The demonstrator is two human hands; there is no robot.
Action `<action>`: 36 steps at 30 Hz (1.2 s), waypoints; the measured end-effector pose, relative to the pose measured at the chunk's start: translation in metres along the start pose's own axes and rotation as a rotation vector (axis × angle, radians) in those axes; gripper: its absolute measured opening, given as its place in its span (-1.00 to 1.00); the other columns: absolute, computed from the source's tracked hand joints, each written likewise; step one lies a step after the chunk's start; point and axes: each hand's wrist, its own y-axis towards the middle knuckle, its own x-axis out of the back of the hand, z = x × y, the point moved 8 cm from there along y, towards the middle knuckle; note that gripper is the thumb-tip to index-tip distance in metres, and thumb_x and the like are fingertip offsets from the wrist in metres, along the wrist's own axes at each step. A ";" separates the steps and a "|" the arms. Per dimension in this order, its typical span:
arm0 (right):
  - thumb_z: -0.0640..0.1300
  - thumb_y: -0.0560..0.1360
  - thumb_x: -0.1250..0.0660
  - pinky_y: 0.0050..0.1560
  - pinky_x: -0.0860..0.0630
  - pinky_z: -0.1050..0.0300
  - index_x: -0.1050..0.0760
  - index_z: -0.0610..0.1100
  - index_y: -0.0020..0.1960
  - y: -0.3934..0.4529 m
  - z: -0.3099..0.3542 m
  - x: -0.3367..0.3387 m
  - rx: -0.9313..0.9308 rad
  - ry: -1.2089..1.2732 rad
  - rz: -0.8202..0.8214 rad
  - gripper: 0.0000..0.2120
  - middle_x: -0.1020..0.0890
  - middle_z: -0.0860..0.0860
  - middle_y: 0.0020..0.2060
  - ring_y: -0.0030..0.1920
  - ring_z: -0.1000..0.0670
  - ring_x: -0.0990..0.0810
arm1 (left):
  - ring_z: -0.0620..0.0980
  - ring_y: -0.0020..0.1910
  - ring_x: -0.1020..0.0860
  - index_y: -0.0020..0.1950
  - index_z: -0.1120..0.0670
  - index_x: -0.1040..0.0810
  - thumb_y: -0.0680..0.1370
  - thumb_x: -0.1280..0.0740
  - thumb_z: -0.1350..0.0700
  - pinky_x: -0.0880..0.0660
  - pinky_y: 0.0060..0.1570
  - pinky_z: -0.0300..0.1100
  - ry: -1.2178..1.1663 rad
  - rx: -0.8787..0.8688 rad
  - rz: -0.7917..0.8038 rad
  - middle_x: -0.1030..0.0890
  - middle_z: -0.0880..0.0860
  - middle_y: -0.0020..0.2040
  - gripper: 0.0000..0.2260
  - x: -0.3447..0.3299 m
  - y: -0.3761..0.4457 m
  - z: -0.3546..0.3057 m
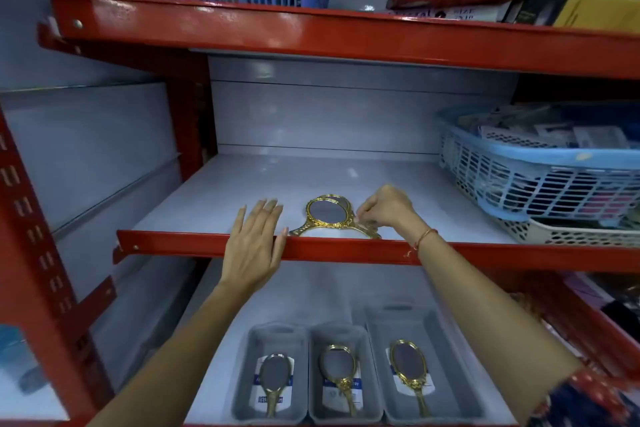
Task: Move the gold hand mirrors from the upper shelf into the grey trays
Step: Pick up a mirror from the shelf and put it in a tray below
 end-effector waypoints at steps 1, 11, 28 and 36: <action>-0.20 0.29 -0.45 -0.16 -0.64 0.13 -0.72 -0.20 -0.09 0.005 -0.002 -0.006 -0.019 -0.047 0.047 -0.79 -0.75 -0.09 -0.15 -0.19 -0.02 -0.67 | 0.10 0.41 -0.43 0.38 0.19 -0.46 0.65 0.09 -0.09 -0.19 0.46 0.06 0.026 0.004 0.017 -0.50 0.12 0.38 -0.46 -0.004 -0.001 0.002; -0.14 0.21 -0.62 -0.03 -0.66 0.07 -0.69 -0.27 -0.03 0.025 -0.009 -0.026 -0.082 -0.071 0.223 -0.62 -0.75 -0.11 -0.14 -0.17 -0.04 -0.72 | 0.09 0.50 -0.30 0.49 0.20 -0.32 0.66 0.13 -0.09 -0.13 0.50 0.08 0.134 0.012 0.017 -0.36 0.13 0.49 -0.44 -0.014 -0.002 0.007; -0.34 0.41 -0.43 -0.26 -0.62 0.32 -0.61 -0.19 -0.12 -0.016 -0.010 -0.002 -0.134 0.787 0.377 -0.90 -0.68 -0.01 -0.29 -0.28 0.11 -0.64 | 0.11 0.50 -0.29 0.49 0.24 -0.31 0.66 0.19 -0.11 -0.05 0.51 0.03 0.141 0.039 0.067 -0.33 0.18 0.49 -0.40 -0.012 -0.005 0.006; -0.33 0.45 -0.39 -0.10 -0.65 0.26 -0.63 -0.15 0.03 -0.082 -0.057 -0.023 -0.119 0.926 0.518 -0.81 -0.72 0.04 -0.21 -0.18 0.14 -0.67 | 0.12 0.50 -0.29 0.49 0.24 -0.30 0.65 0.21 -0.11 -0.01 0.52 0.03 0.152 0.048 0.074 -0.34 0.20 0.49 -0.38 -0.011 -0.008 0.006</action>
